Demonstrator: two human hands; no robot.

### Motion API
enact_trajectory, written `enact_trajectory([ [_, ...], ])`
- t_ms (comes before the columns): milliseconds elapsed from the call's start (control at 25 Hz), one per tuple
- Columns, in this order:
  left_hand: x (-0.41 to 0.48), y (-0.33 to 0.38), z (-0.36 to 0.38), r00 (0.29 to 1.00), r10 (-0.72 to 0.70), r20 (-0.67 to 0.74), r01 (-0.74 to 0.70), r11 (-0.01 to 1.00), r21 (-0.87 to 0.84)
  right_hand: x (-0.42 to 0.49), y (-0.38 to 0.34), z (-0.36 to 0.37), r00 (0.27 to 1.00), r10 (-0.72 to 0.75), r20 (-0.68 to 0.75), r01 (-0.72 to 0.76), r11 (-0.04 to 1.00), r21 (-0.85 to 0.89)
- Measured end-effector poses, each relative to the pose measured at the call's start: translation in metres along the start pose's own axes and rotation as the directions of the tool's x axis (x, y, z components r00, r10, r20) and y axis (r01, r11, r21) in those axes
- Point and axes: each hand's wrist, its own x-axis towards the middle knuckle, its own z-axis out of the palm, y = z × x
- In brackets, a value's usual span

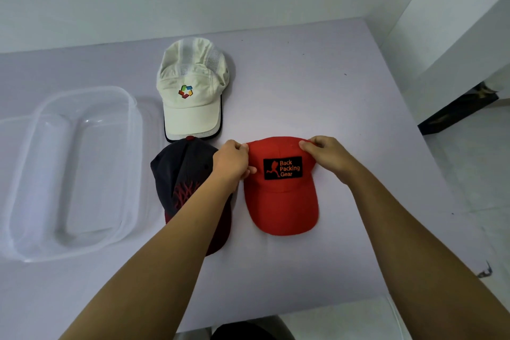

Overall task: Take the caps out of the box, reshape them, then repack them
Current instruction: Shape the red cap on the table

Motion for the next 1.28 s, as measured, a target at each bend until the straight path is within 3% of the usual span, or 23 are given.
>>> enact_trajectory([
  [160,0.008,0.013,-0.007,0.998,-0.034,0.056,0.028,0.993,0.113,0.001,-0.007,-0.004,1.000,0.018,-0.016,-0.018,1.000,-0.018],
  [360,0.011,0.045,-0.009,0.981,-0.114,0.156,0.107,0.993,0.053,0.004,-0.020,-0.012,0.999,0.038,0.000,-0.038,0.999,-0.020],
  [480,0.003,0.047,-0.011,0.980,-0.092,0.175,0.083,0.995,0.060,0.000,-0.025,-0.009,1.000,0.018,-0.017,-0.018,1.000,0.009],
  [640,-0.017,0.040,-0.023,0.986,0.168,0.014,-0.167,0.961,0.218,-0.018,-0.025,-0.014,0.945,-0.111,-0.309,0.116,0.993,-0.003],
  [720,-0.040,0.022,-0.030,0.912,0.402,-0.083,-0.358,0.878,0.317,-0.043,-0.011,-0.014,0.892,-0.226,-0.393,0.200,0.974,-0.106],
  [800,-0.065,-0.013,-0.029,0.833,0.552,-0.047,-0.495,0.780,0.382,-0.070,0.017,-0.007,0.913,-0.298,-0.279,0.232,0.941,-0.247],
  [840,-0.076,-0.033,-0.023,0.835,0.548,0.043,-0.517,0.757,0.399,-0.083,0.033,0.000,0.943,-0.294,-0.158,0.239,0.925,-0.295],
  [920,-0.089,-0.071,-0.005,0.852,0.443,0.277,-0.523,0.729,0.443,-0.101,0.059,0.020,0.967,-0.245,0.074,0.256,0.904,-0.343],
  [1000,-0.089,-0.099,0.016,0.854,0.360,0.376,-0.515,0.688,0.511,-0.107,0.078,0.040,0.942,-0.283,0.179,0.333,0.851,-0.407],
  [1160,-0.080,-0.126,0.037,0.832,0.480,0.280,-0.549,0.637,0.541,-0.108,0.096,0.066,0.925,-0.368,0.093,0.363,0.787,-0.498],
  [1280,-0.077,-0.129,0.042,0.830,0.473,0.297,-0.558,0.684,0.469,-0.111,0.098,0.071,0.919,-0.392,0.040,0.381,0.858,-0.346],
])
